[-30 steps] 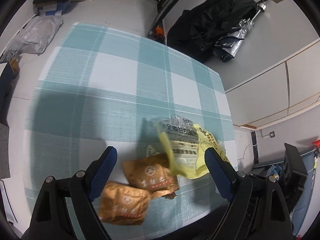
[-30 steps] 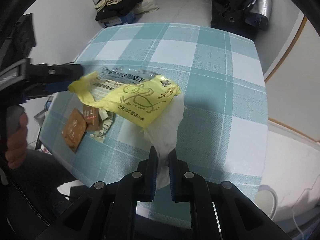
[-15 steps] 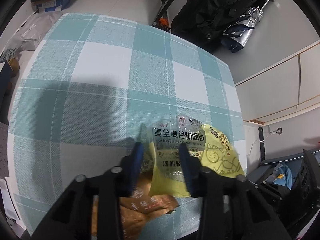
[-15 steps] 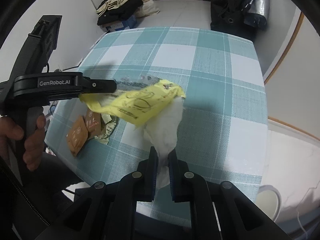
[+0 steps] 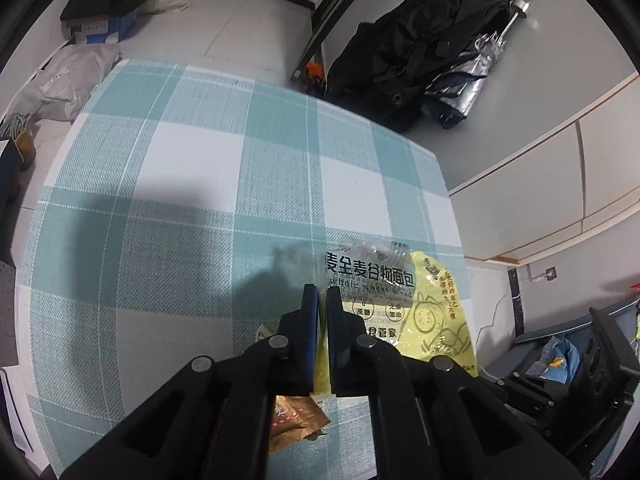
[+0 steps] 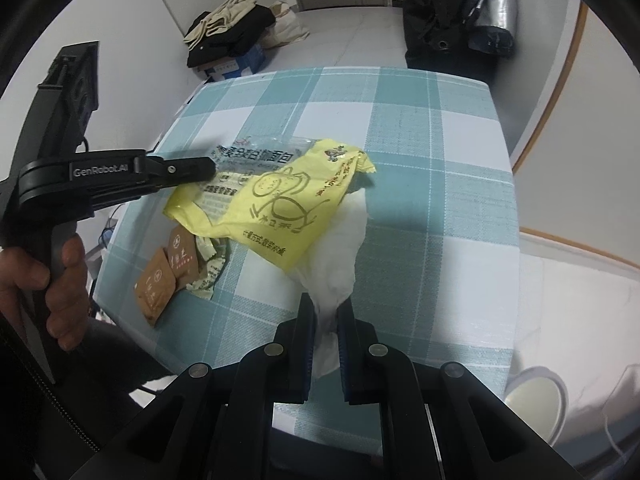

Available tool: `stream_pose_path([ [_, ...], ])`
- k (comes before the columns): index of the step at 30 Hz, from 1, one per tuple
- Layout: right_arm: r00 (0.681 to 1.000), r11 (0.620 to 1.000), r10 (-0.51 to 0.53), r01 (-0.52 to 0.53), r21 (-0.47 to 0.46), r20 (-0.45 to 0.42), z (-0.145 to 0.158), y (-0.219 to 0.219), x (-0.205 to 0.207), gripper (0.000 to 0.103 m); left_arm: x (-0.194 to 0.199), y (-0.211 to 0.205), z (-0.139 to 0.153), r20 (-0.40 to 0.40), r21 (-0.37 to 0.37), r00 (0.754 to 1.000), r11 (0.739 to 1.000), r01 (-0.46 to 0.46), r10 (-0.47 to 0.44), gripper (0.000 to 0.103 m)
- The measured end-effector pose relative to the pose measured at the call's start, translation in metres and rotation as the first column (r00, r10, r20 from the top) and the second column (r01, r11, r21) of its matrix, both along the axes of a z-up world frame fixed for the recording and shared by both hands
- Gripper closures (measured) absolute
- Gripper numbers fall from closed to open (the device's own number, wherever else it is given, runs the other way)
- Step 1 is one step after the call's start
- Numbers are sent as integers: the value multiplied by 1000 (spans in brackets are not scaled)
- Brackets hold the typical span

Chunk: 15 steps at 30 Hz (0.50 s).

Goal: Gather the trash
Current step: 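Lift the yellow bag and white tissue off the table with both tools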

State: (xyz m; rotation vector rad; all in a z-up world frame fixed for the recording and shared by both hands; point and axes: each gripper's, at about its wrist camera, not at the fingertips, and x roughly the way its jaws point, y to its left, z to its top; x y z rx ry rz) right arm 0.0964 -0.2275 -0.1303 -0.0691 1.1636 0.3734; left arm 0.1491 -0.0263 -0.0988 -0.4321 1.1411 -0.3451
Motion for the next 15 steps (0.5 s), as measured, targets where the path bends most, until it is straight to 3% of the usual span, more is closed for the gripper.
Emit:
stream_pose_path([
  [15, 994, 994, -110, 110, 26, -1, 2, -15, 4, 93, -12, 15, 38, 185, -3, 980, 997, -77, 76, 103],
])
